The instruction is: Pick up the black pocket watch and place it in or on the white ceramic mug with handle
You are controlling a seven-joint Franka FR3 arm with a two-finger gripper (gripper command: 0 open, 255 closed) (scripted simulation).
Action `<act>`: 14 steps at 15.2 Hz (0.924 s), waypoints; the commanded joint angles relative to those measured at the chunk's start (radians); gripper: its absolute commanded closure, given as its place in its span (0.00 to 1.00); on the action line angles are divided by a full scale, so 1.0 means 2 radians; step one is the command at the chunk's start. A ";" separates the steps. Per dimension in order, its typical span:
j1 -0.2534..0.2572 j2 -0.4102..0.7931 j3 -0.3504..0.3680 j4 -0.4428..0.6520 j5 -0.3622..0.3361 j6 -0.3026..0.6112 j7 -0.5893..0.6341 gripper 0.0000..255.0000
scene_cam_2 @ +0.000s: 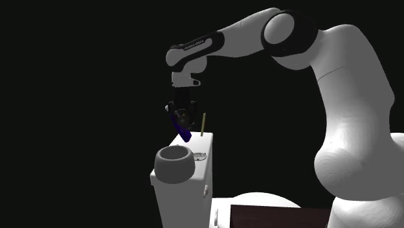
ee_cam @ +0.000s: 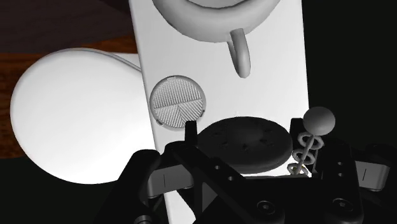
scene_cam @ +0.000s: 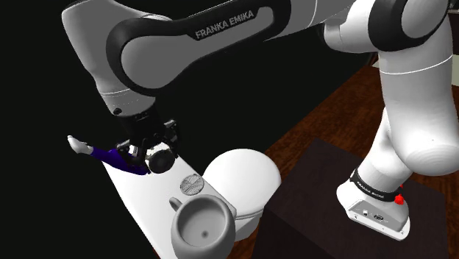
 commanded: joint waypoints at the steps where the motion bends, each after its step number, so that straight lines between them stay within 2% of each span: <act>1: -0.002 -0.024 0.008 -0.045 0.009 0.023 0.013 1.00; 11: 0.013 -0.125 0.052 -0.220 0.059 0.111 0.078 1.00; 14: 0.015 -0.116 0.050 -0.231 0.053 0.128 0.080 1.00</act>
